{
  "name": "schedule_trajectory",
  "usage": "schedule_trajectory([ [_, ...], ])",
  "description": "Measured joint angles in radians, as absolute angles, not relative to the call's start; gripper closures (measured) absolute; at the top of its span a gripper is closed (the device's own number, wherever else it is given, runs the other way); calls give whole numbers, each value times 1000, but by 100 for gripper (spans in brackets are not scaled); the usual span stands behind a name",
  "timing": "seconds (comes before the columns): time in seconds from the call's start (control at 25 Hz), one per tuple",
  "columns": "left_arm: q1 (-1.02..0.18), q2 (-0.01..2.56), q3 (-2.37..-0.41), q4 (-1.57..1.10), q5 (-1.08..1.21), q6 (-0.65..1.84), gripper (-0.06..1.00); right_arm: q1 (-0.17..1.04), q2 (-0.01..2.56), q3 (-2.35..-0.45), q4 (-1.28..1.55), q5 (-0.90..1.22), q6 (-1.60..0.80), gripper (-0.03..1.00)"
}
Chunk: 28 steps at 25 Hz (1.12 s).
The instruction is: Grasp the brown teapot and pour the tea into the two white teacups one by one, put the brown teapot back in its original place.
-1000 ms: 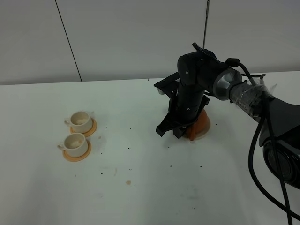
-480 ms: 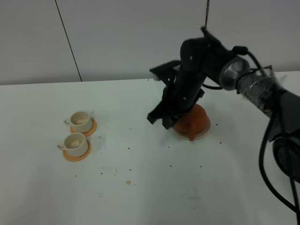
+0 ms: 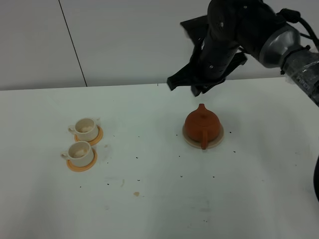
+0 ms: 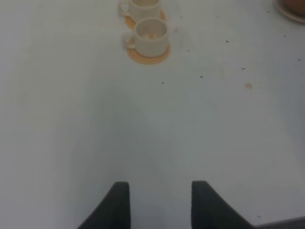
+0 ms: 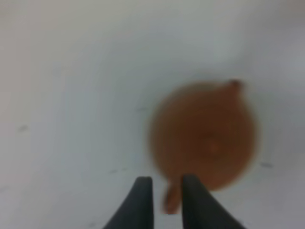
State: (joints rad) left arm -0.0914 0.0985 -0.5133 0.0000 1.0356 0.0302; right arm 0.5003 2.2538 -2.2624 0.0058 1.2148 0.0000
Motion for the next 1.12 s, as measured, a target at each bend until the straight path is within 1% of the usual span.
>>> schedule_trajectory([
  [0.12,-91,99,-513,0,1036,30,57,481,2254,-2262,-20,1215,45,74],
  [0.24,-91,99,-513,0,1036,30,57,456,2254,-2262,0,1215,77,71],
  [0.52,-91,99,-513,0,1036,30,57,435,2262,-2262,68,1215,94,71],
  [0.72,-91,99,-513,0,1036,30,57,429,2262,-2265,72,1216,-20,72],
  [0.92,-91,99,-513,0,1036,30,57,425,2259,-2327,107,1187,-40,72],
  [1.12,-91,99,-513,0,1036,30,57,424,2245,-2355,137,1203,109,72],
])
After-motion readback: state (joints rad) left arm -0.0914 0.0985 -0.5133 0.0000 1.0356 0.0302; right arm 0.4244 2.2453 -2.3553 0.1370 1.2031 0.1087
